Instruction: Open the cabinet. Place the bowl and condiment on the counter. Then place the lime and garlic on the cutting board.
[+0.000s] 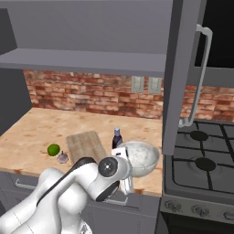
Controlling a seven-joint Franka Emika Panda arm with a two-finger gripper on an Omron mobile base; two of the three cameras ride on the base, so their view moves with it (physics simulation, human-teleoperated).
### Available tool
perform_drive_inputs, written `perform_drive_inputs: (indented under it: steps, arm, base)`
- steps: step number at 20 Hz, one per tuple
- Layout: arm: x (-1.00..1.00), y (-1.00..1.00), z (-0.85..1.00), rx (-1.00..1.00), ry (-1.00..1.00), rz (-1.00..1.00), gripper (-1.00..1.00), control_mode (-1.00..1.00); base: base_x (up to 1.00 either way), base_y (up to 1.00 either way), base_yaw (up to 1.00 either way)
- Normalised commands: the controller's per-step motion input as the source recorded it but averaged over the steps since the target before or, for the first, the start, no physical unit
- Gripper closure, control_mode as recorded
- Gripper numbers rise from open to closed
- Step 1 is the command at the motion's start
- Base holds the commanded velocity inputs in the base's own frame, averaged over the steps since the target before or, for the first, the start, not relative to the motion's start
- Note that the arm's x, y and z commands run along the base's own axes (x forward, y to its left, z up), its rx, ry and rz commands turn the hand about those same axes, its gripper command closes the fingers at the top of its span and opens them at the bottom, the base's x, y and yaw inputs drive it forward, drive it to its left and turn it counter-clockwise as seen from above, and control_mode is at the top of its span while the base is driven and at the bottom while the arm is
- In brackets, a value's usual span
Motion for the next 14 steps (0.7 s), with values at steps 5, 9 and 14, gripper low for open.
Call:
perform_drive_inputs:
  steps: [5, 9, 14]
  arm:
    - [0.12, 0.09, -0.2, 0.0, 0.0, 0.07, -1.0, -1.0]
    - [0.11, 0.04, -0.19, 0.0, 0.0, 0.07, -1.0, -1.0]
    - [0.06, 0.09, -0.02, 0.0, 0.0, 0.05, -1.0, -1.0]
  base:
    - [0.0, 0.0, 0.0]
    - [0.0, 0.0, 0.0]
    - [0.0, 0.0, 0.0]
